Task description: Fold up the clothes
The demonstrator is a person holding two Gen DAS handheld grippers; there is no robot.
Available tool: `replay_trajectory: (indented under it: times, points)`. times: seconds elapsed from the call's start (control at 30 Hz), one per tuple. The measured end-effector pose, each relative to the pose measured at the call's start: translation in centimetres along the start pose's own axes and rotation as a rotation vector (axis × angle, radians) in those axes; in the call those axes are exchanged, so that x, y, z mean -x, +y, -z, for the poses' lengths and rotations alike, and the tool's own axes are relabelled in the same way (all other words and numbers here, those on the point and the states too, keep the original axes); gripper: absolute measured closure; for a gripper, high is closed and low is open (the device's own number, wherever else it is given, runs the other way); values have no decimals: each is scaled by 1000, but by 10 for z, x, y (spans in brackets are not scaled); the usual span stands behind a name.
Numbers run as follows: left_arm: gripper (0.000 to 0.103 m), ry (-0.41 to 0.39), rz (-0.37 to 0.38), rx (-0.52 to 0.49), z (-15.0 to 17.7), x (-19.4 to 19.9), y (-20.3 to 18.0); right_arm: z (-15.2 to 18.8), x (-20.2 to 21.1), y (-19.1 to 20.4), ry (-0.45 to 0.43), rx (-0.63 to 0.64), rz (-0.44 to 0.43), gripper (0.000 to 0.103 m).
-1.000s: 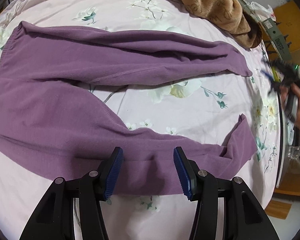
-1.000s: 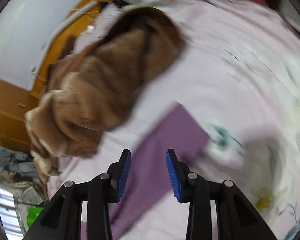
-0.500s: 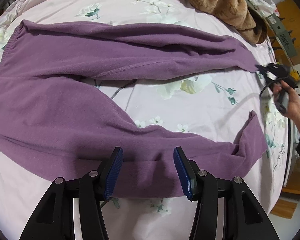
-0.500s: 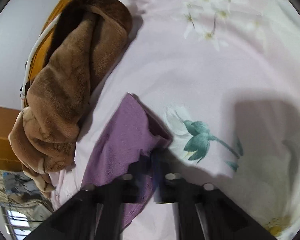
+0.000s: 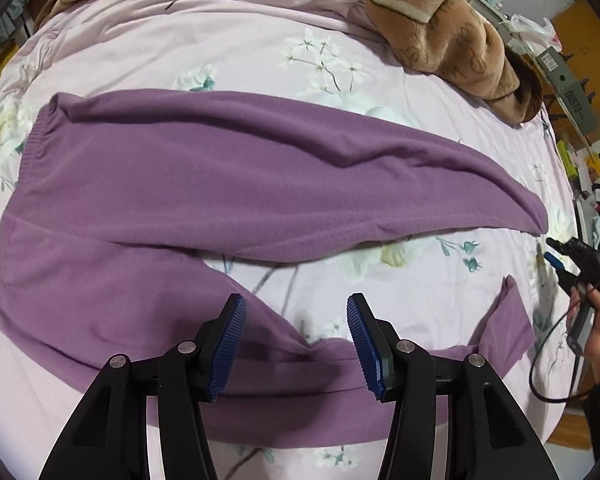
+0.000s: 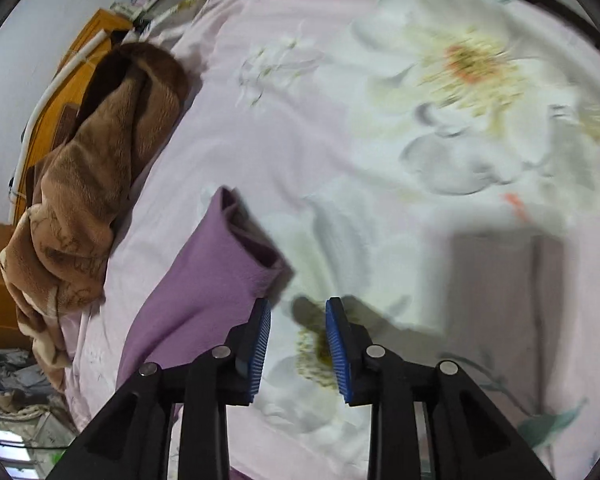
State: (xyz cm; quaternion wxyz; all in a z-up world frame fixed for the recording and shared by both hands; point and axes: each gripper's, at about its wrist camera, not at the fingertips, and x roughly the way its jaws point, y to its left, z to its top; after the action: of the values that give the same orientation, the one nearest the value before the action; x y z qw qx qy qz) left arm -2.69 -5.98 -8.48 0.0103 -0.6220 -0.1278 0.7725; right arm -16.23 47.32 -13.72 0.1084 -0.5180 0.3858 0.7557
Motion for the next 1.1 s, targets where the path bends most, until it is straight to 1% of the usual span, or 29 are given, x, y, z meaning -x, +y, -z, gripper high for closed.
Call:
replay_trajectory:
  times: [0.13, 0.27, 0.3, 0.43, 0.47, 0.53, 0.6, 0.63, 0.67, 0.73, 0.83, 0.93, 1.0, 1.03, 1.07, 1.1]
  points:
    - [46, 13, 1, 4, 4, -5, 2, -10, -12, -8, 29, -51, -75, 65]
    - [46, 38, 12, 16, 13, -12, -2, -19, -23, -14, 51, -97, -158, 63]
    - [46, 40, 14, 17, 14, -13, -3, -20, -27, -11, 55, -96, -180, 63]
    - [46, 48, 20, 11, 17, -14, -8, -25, -33, -2, 62, -79, -210, 63]
    - [46, 47, 20, 10, 17, -14, -9, -26, -33, 1, 62, -69, -224, 65]
    - [46, 49, 23, 12, 16, -15, -11, -29, -31, 8, 62, -42, -257, 66]
    - [46, 51, 26, 11, 14, -17, -13, -32, -34, 12, 71, -38, -263, 66]
    - [46, 52, 27, 10, 14, -18, -14, -34, -37, 13, 81, -38, -252, 76]
    - [46, 52, 28, 9, 13, -19, -16, -35, -40, 14, 93, -39, -234, 97]
    - [46, 54, 29, 4, 11, -20, -18, -36, -37, 19, 79, -27, -203, 97]
    - [46, 51, 29, -1, 9, -19, -20, -32, -14, 21, 50, -42, -211, 97]
    - [46, 48, 28, 8, 5, -19, -19, -24, 4, 17, 50, -15, -138, 96]
    - [46, 46, 27, 7, 3, -19, -19, -23, -3, 9, 93, 5, -57, 91]
    - [46, 45, 26, 7, 1, -19, -19, -23, -8, 2, 112, -7, -9, 83]
    - [46, 40, 22, 1, 1, -18, -19, -24, -5, -3, 96, -22, 15, 79]
    - [46, 38, 19, -1, 0, -17, -18, -25, 2, -8, 61, -39, 26, 78]
